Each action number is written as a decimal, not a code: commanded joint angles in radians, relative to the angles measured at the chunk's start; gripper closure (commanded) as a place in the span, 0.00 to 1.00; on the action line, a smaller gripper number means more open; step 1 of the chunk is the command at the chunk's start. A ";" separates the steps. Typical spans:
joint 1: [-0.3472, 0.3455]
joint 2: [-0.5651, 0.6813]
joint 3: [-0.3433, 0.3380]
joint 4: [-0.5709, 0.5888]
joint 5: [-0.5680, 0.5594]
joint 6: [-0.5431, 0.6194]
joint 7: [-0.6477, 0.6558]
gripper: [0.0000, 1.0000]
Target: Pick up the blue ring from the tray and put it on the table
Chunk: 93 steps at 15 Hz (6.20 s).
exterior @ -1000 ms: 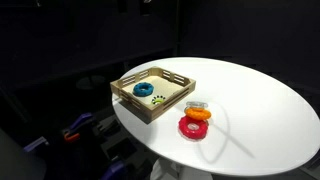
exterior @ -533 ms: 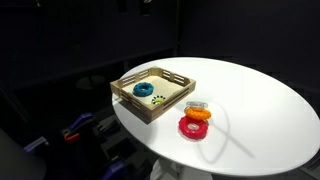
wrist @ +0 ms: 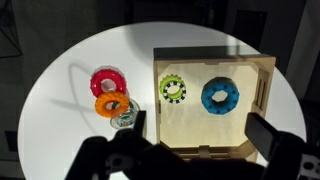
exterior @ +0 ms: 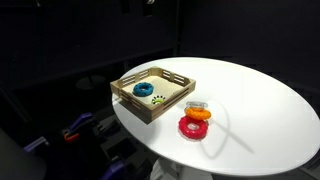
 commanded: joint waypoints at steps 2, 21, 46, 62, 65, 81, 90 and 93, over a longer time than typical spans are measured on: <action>0.011 0.073 0.019 0.052 0.017 0.030 0.048 0.00; 0.030 0.386 0.101 0.029 -0.051 0.292 0.243 0.00; 0.074 0.596 0.098 0.046 -0.047 0.463 0.238 0.00; 0.144 0.827 0.033 0.093 -0.142 0.661 0.338 0.00; 0.165 0.859 0.021 0.112 -0.147 0.658 0.355 0.00; 0.226 0.954 -0.022 0.176 -0.136 0.648 0.375 0.30; 0.228 0.946 -0.024 0.177 -0.129 0.643 0.383 0.89; 0.213 0.926 -0.019 0.179 -0.111 0.627 0.365 0.89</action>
